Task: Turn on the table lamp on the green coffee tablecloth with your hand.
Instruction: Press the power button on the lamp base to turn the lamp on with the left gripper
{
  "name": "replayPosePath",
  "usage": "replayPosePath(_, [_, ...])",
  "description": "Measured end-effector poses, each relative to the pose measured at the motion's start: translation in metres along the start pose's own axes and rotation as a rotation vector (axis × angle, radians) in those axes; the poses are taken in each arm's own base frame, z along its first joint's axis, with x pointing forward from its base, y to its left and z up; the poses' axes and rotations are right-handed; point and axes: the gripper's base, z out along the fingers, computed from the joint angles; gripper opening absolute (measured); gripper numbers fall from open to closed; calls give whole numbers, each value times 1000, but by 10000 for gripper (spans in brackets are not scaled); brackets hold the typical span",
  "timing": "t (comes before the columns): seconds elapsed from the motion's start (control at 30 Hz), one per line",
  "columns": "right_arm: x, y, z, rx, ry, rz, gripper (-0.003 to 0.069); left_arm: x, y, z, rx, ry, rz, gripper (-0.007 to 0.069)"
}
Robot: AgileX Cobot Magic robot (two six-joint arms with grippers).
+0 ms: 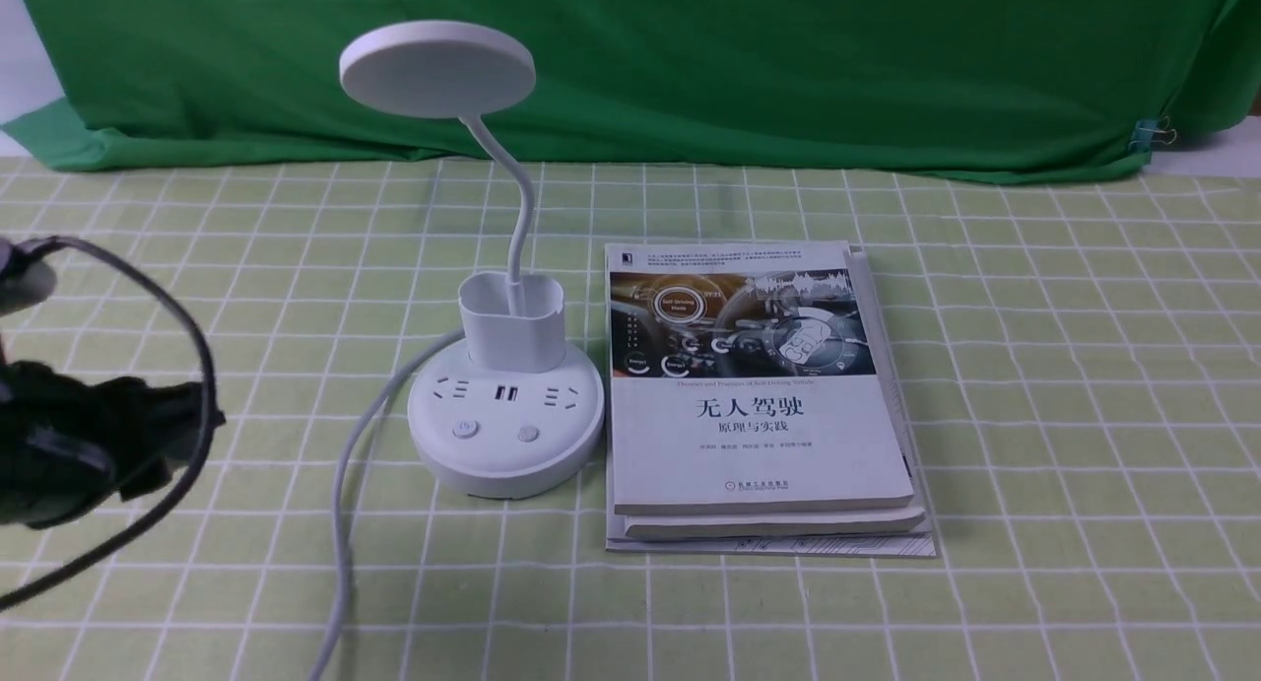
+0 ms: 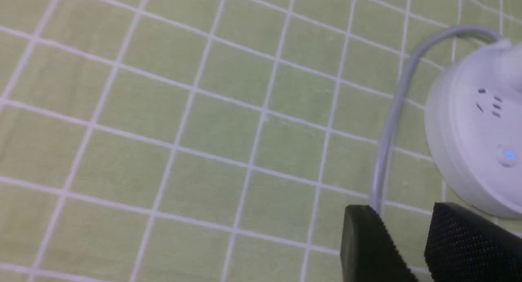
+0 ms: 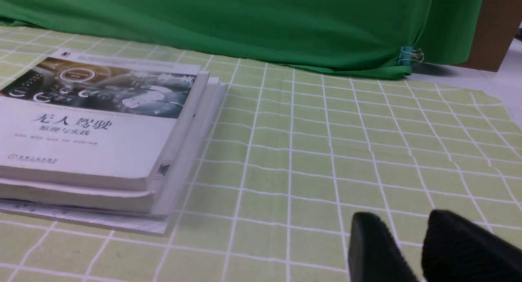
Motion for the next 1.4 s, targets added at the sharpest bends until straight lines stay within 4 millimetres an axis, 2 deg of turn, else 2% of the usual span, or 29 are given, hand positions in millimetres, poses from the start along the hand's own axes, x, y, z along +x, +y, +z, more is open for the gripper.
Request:
replayPosePath(0.1, [0, 0, 0, 0, 0, 0, 245, -14, -10, 6, 65, 44, 46, 209])
replayPosePath(0.2, [0, 0, 0, 0, 0, 0, 245, -24, -41, 27, 152, 119, 156, 214])
replayPosePath(0.23, [0, 0, 0, 0, 0, 0, 245, -24, -43, 29, 156, 123, 163, 214])
replayPosePath(0.33, [0, 0, 0, 0, 0, 0, 245, -18, -79, 52, 162, 203, 295, 214])
replayPosePath(0.47, [0, 0, 0, 0, 0, 0, 245, -16, -108, 74, 120, 254, 398, 198])
replayPosePath(0.57, [0, 0, 0, 0, 0, 0, 245, -19, -126, 90, 103, 267, 439, 98])
replayPosePath(0.6, [0, 0, 0, 0, 0, 0, 245, -19, -128, 92, 103, 271, 437, 90])
replayPosePath(0.63, [0, 0, 0, 0, 0, 0, 245, -22, -134, 98, 104, 269, 443, 36])
replayPosePath(0.8, [0, 0, 0, 0, 0, 0, 245, -28, -141, 115, 104, 249, 449, 13])
replayPosePath(1.03, [0, 0, 0, 0, 0, 0, 245, -12, -149, 134, 48, 272, 519, 13])
replayPosePath(1.4, [0, 0, 0, 0, 0, 0, 245, -9, -154, 137, 23, 240, 522, 13])
